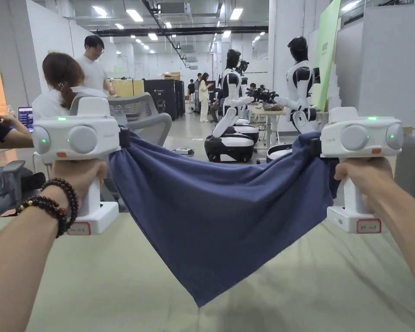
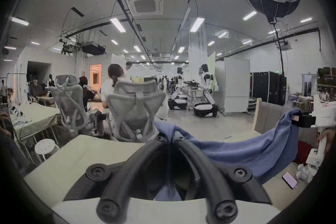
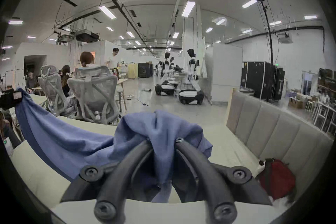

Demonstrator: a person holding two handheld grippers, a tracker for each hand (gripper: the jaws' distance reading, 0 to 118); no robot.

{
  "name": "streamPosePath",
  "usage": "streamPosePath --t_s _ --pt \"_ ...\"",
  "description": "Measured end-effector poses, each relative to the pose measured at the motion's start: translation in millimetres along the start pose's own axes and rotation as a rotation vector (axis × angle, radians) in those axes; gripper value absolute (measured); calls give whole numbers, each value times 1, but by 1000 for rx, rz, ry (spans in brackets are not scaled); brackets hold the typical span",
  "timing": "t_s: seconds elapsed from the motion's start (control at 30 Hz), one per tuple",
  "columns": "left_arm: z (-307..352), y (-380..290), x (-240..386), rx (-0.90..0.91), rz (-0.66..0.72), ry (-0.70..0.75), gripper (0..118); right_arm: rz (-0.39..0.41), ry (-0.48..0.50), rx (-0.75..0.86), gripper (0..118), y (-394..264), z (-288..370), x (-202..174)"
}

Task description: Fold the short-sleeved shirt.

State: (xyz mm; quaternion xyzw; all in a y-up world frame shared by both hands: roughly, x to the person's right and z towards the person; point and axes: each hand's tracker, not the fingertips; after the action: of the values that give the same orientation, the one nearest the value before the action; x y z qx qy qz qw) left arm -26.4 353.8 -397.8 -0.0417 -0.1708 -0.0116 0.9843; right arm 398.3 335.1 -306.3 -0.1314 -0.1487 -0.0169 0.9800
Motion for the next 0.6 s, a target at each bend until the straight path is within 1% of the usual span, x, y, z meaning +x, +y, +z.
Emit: streamPosePath --t_s 0.17,0.23,0.3,0.33,0.43,0.47,0.5,0.57,0.6 --pt "-20 -84 9 -143 -13 -16 1 -14 8 -149 9 -86 -35 1" --pt "-23 -115 11 -202 4 -30 1 -4 15 -201 9 -122 -44 0" --pt "-25 -141 12 -260 -7 -54 1 28 10 -244 9 -148 -66 6" --pt "-24 -147 13 -275 -21 -47 1 20 15 -261 9 -157 -67 8" --pt "-5 -165 12 -279 -9 -43 1 -23 20 -262 9 -176 -53 10" --pt "-8 -173 4 -288 11 -50 1 -39 35 -240 9 -183 -43 12" --pt "0 -181 2 -288 27 -63 1 -39 51 -239 9 -189 -32 14" --pt "24 -196 0 -307 37 -65 1 -39 56 -245 9 -205 -1 17" --pt "44 -202 2 -313 46 -67 2 -53 61 -257 9 -214 15 19"
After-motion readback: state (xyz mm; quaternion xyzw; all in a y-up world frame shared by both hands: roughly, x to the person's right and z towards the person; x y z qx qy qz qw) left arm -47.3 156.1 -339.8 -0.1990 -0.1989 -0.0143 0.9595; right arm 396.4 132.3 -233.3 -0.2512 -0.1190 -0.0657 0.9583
